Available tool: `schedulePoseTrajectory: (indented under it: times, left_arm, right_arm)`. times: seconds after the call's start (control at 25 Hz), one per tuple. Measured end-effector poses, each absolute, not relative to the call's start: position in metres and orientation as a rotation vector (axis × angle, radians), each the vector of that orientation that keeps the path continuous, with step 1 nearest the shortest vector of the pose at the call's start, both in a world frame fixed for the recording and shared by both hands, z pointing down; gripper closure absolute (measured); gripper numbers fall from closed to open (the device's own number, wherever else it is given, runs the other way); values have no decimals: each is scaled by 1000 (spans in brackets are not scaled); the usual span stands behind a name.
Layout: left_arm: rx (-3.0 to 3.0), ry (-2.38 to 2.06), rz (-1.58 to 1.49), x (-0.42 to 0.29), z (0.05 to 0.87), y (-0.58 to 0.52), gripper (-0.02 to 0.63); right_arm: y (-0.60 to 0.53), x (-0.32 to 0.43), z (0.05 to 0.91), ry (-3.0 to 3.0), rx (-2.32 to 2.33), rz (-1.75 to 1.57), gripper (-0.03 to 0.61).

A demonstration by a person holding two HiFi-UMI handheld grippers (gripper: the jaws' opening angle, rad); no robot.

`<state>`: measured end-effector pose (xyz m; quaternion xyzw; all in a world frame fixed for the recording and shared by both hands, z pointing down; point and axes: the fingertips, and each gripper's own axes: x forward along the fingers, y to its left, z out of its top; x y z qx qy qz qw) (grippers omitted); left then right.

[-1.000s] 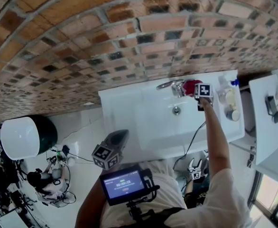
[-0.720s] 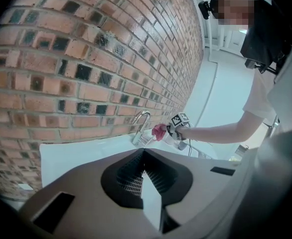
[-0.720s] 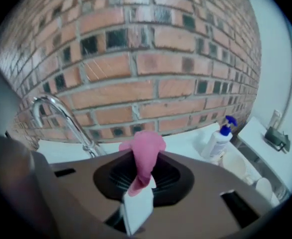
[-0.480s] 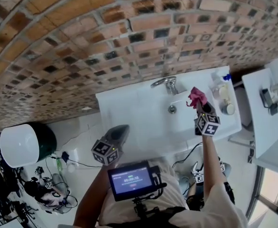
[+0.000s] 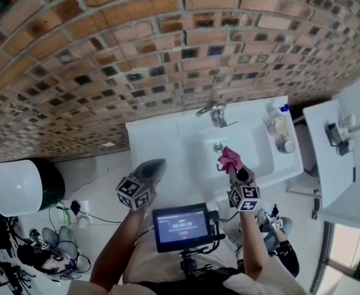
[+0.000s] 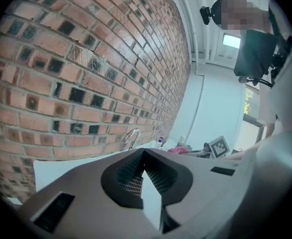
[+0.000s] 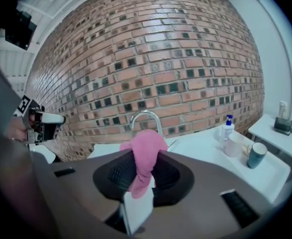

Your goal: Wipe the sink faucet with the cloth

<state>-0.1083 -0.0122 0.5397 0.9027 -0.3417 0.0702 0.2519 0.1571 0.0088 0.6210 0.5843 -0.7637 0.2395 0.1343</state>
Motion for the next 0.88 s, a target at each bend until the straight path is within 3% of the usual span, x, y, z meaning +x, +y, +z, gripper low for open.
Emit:
schedulePoseTrajectory:
  times: [0.48, 0.88]
  left_arm:
    - [2457, -938, 160, -133, 542, 2, 618]
    - [2440, -934, 184, -137, 548, 7, 620]
  right_arm:
    - [29, 116, 613, -2244, 1629, 745, 491]
    - [9, 134, 602, -2255, 1660, 755, 491]
